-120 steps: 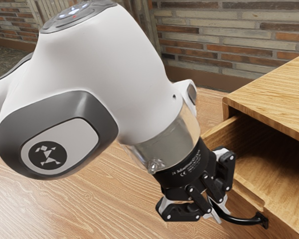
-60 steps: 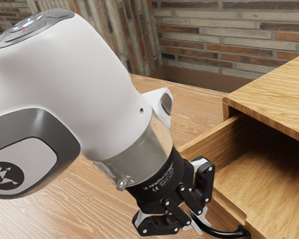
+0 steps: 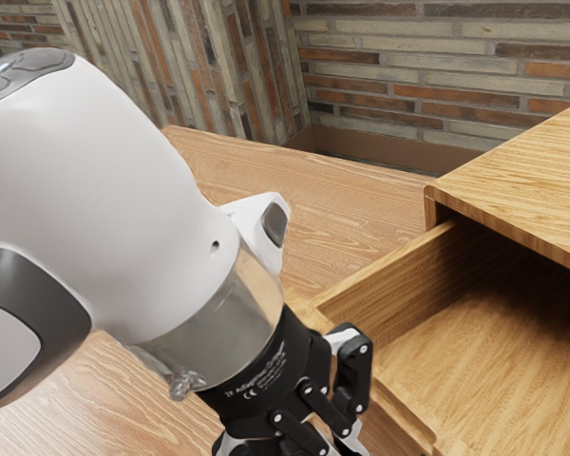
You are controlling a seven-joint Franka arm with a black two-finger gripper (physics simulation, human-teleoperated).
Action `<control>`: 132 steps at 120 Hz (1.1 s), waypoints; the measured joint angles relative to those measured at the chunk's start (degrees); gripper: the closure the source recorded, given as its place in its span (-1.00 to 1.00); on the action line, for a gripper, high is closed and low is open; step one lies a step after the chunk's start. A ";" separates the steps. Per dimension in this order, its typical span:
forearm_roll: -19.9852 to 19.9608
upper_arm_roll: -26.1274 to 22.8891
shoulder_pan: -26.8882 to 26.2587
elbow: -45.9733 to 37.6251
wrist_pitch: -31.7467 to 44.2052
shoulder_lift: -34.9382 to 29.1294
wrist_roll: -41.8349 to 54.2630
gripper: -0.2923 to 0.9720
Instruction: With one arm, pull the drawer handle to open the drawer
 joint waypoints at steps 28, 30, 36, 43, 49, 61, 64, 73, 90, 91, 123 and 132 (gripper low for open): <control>-0.32 -0.23 -0.19 -2.33 0.04 -2.95 -0.30 0.71; -0.33 -0.27 -0.18 -2.53 0.03 -3.20 -0.32 0.71; -0.40 -0.37 -0.16 -3.04 0.00 -3.85 -0.38 0.71; -0.43 -0.44 -0.19 -3.56 -0.01 -4.58 -0.45 0.71; -0.53 -0.48 -0.23 -4.02 -0.01 -5.06 -0.50 0.71; -0.67 -0.52 -0.27 -4.62 0.00 -5.91 -0.59 0.71; -0.69 -0.52 -0.29 -4.75 0.01 -6.06 -0.61 0.71; -0.74 -0.53 -0.29 -5.21 0.02 -6.62 -0.67 0.71; -0.78 -0.52 -0.36 -5.59 0.06 -7.27 -0.74 0.70; -0.78 -0.51 -0.37 -5.59 0.07 -7.29 -0.74 0.69; -0.64 0.02 0.24 -3.67 -1.49 -8.60 -0.62 0.37; -0.13 0.92 1.16 5.69 -5.12 -3.52 -0.59 0.12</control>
